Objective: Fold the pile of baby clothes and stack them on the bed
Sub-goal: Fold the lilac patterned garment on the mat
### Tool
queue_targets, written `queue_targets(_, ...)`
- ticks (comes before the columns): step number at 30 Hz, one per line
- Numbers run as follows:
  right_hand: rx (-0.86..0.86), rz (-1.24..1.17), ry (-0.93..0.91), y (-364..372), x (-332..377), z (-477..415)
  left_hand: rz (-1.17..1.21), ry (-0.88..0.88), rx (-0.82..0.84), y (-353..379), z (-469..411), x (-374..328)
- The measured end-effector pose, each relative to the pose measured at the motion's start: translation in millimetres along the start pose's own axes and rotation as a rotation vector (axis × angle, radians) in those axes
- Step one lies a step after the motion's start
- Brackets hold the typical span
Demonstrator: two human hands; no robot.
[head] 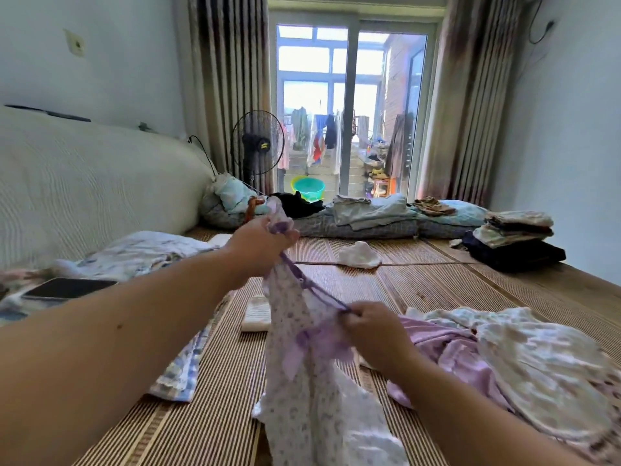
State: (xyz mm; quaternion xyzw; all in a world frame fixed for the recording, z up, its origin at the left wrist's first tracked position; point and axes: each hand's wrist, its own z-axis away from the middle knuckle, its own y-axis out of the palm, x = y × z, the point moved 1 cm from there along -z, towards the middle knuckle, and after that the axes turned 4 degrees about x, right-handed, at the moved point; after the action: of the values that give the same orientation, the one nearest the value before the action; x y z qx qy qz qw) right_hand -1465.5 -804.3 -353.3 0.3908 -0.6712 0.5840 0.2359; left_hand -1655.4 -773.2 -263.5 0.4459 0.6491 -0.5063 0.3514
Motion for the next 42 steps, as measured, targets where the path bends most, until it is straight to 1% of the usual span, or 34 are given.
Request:
queue_targets(1,-0.011,-0.14,0.005,-12,4,-6,-0.037,-0.006,0.001,-10,1,-1)
queue_targets(2,-0.037,-0.253,0.002,-27,9,-11,-0.128,-0.012,0.013,-19,3,-3)
queue_targets(3,-0.075,-0.326,-0.008,-43,16,-17,-0.171,-0.028,0.01,-26,9,-7)
queue_targets(4,-0.118,-0.336,-0.021,-59,23,-22,-0.268,-0.006,0.031,-34,10,-6)
queue_targets(6,-0.177,-0.343,-0.053,-89,39,-34,-0.212,0.031,0.142,-49,9,-6)
queue_targets(7,-0.185,-0.36,-0.066,-102,47,-39,-0.161,0.051,0.137,-56,10,-6)
queue_targets(9,-0.198,-0.34,-0.097,-122,60,-45,-0.182,0.035,0.127,-66,4,1)
queue_targets(11,-0.211,-0.287,-0.12,-136,71,-46,-0.198,0.032,0.077,-71,-1,0)
queue_targets(14,-0.171,-0.311,-0.074,-147,83,-46,-0.139,0.076,0.051,-69,0,-13)
queue_targets(16,-0.185,-0.365,0.027,-145,86,-48,-0.141,0.035,0.007,-61,-2,-21)
queue_targets(18,-0.153,-0.463,0.118,-136,88,-49,-0.122,-0.015,0.002,-48,-2,-30)
queue_targets(21,-0.028,-0.546,0.139,-115,92,-47,0.047,-0.099,0.138,-21,1,-49)
queue_targets(23,0.029,-0.534,0.083,-105,97,-44,0.135,-0.109,0.238,-4,1,-62)
queue_targets(25,0.084,-0.504,0.037,-98,103,-40,0.163,-0.095,0.31,11,4,-77)
queue_targets(28,0.128,-0.433,0.013,-96,108,-37,0.11,-0.088,0.345,25,11,-100)
queue_targets(32,0.242,-0.542,-0.051,-104,113,-32,0.132,-0.066,0.368,26,14,-126)
queue_targets(34,0.264,-0.534,-0.103,-108,113,-32,0.096,-0.034,0.386,23,14,-130)
queue_targets(36,0.213,-0.483,-0.125,-113,115,-35,0.0,0.04,0.339,19,14,-130)
queue_targets(38,0.15,-0.425,-0.14,-118,117,-39,-0.187,0.164,0.222,12,7,-119)
queue_targets(39,0.145,-0.402,-0.149,-120,119,-42,-0.279,0.208,0.194,9,4,-110)
queue_targets(40,0.161,-0.383,-0.162,-123,121,-43,-0.323,0.214,0.217,7,2,-99)
queue_targets(42,0.194,-0.38,-0.183,-130,123,-44,-0.272,0.164,0.349,8,-5,-74)
